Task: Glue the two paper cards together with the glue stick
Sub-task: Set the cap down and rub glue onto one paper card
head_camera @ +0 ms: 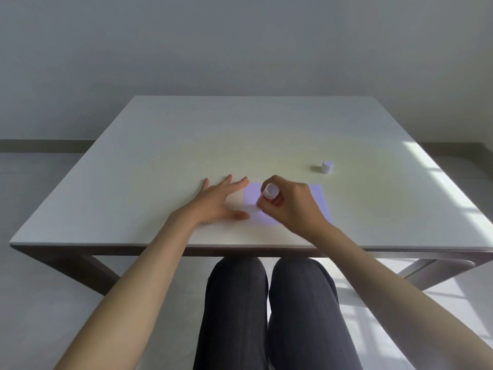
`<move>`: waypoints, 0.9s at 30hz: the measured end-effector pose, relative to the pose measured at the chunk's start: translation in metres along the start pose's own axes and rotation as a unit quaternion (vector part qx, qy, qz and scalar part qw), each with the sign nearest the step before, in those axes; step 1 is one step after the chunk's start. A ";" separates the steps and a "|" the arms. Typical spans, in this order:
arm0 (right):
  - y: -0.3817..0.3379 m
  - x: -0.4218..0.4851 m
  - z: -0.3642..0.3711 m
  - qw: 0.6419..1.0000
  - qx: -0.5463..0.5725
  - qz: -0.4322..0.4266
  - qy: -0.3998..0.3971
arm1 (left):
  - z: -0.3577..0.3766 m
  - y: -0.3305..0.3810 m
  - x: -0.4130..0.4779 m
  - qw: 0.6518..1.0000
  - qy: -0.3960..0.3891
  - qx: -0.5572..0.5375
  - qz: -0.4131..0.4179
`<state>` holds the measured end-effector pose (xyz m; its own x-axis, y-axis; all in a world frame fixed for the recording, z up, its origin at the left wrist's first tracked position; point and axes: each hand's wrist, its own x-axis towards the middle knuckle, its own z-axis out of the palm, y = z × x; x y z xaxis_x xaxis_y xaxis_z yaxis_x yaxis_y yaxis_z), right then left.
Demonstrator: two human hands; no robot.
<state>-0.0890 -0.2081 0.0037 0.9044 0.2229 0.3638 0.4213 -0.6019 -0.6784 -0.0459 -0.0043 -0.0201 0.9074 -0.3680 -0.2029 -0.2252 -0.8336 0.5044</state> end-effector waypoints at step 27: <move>0.001 -0.030 -0.026 0.996 0.060 0.065 0.033 | 0.001 -0.001 -0.004 1.000 0.001 -0.022 0.008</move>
<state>-0.1174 -0.2359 0.0085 0.9472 0.0954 0.3061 0.3091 -0.5254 -0.7927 -0.0500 -0.0027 -0.0209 0.9044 -0.3808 -0.1927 -0.2243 -0.8083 0.5444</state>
